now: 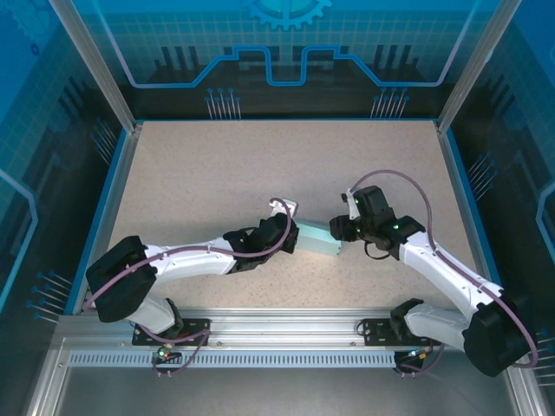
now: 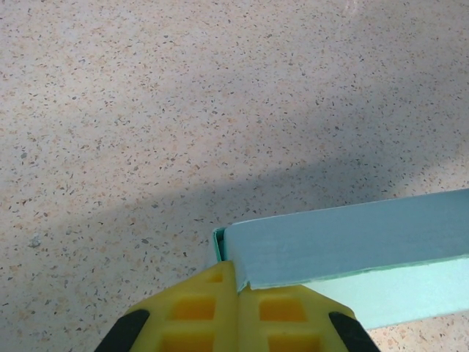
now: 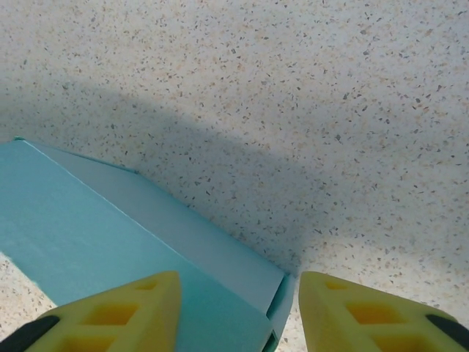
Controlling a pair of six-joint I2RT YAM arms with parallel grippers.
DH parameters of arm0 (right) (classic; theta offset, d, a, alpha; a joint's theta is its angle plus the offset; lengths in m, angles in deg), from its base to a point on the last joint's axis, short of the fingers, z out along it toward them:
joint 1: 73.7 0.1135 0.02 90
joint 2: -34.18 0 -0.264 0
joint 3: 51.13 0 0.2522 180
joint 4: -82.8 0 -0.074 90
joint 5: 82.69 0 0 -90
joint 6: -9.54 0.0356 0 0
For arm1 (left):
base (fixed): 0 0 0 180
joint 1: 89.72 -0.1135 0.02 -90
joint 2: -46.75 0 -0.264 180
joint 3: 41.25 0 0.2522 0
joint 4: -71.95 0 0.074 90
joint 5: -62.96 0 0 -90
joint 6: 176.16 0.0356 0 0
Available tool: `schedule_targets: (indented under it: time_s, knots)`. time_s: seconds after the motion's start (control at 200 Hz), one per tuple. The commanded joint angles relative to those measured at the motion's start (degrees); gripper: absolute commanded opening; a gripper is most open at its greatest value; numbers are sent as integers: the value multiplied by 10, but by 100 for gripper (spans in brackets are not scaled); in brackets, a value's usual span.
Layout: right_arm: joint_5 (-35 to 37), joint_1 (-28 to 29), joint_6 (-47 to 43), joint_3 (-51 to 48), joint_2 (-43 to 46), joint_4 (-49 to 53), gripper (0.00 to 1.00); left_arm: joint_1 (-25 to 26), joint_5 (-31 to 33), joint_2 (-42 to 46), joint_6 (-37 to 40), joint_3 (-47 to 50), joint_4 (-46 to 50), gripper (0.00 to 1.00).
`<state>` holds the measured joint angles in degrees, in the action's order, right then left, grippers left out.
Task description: Fold the paper box
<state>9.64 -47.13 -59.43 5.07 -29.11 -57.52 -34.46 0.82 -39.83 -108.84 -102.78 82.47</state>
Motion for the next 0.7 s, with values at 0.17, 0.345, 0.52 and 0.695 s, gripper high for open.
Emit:
schedule_targets:
  time_s: [0.17,0.345,0.52,0.695]
  knots:
    - [14,13,48,-76,13,31,44,7,-32,3,4,5,56,18]
    - [30,24,64,-93,19,27,43,7,-43,27,15,9,63,36]
    - [51,31,65,-90,20,34,42,7,-50,50,30,10,72,45]
    - [67,41,64,-82,14,39,42,6,-76,81,52,9,108,52]
